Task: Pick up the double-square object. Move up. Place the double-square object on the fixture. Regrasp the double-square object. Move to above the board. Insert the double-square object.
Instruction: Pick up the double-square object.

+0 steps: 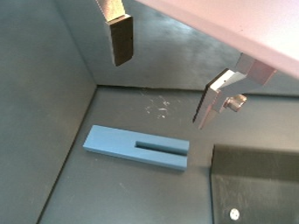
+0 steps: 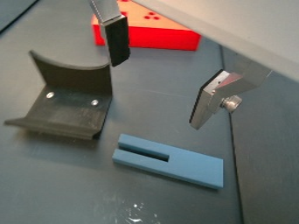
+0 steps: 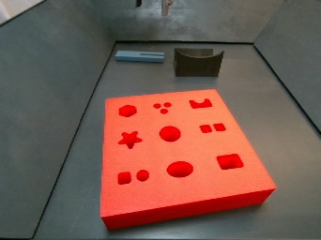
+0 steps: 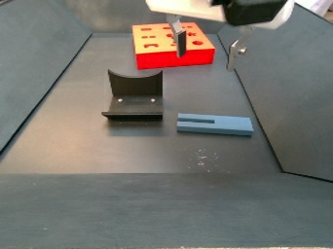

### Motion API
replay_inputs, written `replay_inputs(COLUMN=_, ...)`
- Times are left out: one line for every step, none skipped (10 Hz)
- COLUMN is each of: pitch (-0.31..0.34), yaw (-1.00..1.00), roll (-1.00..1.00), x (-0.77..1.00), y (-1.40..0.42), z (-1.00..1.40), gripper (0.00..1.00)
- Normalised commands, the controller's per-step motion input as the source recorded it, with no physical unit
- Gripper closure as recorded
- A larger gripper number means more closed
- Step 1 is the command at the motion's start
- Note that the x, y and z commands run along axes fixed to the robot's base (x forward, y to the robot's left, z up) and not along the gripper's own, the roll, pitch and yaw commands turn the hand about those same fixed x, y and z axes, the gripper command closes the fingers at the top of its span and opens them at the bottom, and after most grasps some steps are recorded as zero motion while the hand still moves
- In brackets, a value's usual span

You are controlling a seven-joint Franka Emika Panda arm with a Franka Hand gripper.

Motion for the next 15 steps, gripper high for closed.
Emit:
replay_inputs(pitch=-0.060, yaw=-0.58, roll=-0.35, x=-0.06, y=0.03, z=-0.35, gripper=0.00)
replay_inputs(pitch=-0.010, yaw=-0.73, roll=-0.13, x=-0.09, y=0.08, z=-0.55, gripper=0.00)
replay_inputs(pitch=0.000, yaw=-0.95, roll=0.00, x=-0.05, y=0.02, z=-0.52, gripper=0.00)
replay_inputs(pitch=0.000, yaw=-0.97, roll=0.00, x=-0.03, y=0.01, z=-0.51, gripper=0.00)
replay_inputs(pitch=0.000, yaw=-0.97, roll=-0.02, x=-0.02, y=0.00, z=-0.53, gripper=0.00)
replay_inputs(pitch=-0.131, yaw=-0.80, roll=-0.24, x=0.00, y=0.00, z=-0.46, gripper=0.00)
replay_inputs(pitch=-0.210, yaw=-0.78, roll=-0.27, x=0.00, y=0.00, z=-0.35, gripper=0.00)
replay_inputs(pitch=-0.246, yaw=-0.79, roll=-0.28, x=0.00, y=0.00, z=-0.28, gripper=0.00)
replay_inputs(pitch=-0.279, yaw=-0.81, roll=-0.28, x=-0.07, y=-0.07, z=-0.21, gripper=0.00)
replay_inputs(pitch=-0.283, yaw=-0.81, roll=-0.28, x=-0.08, y=-0.08, z=-0.19, gripper=0.00)
replay_inputs(pitch=-0.283, yaw=-0.78, roll=-0.31, x=-0.10, y=-0.08, z=-0.17, gripper=0.00)
replay_inputs(pitch=-0.090, yaw=-0.64, roll=-0.26, x=-0.26, y=0.00, z=-0.39, gripper=0.00)
replay_inputs(pitch=-0.021, yaw=-0.57, roll=-0.05, x=-0.48, y=0.26, z=-0.39, gripper=0.00)
replay_inputs(pitch=-0.036, yaw=-0.55, roll=-0.02, x=-0.47, y=0.29, z=-0.36, gripper=0.00)
replay_inputs(pitch=-0.090, yaw=-0.47, roll=-0.13, x=-0.24, y=0.31, z=-0.35, gripper=0.00)
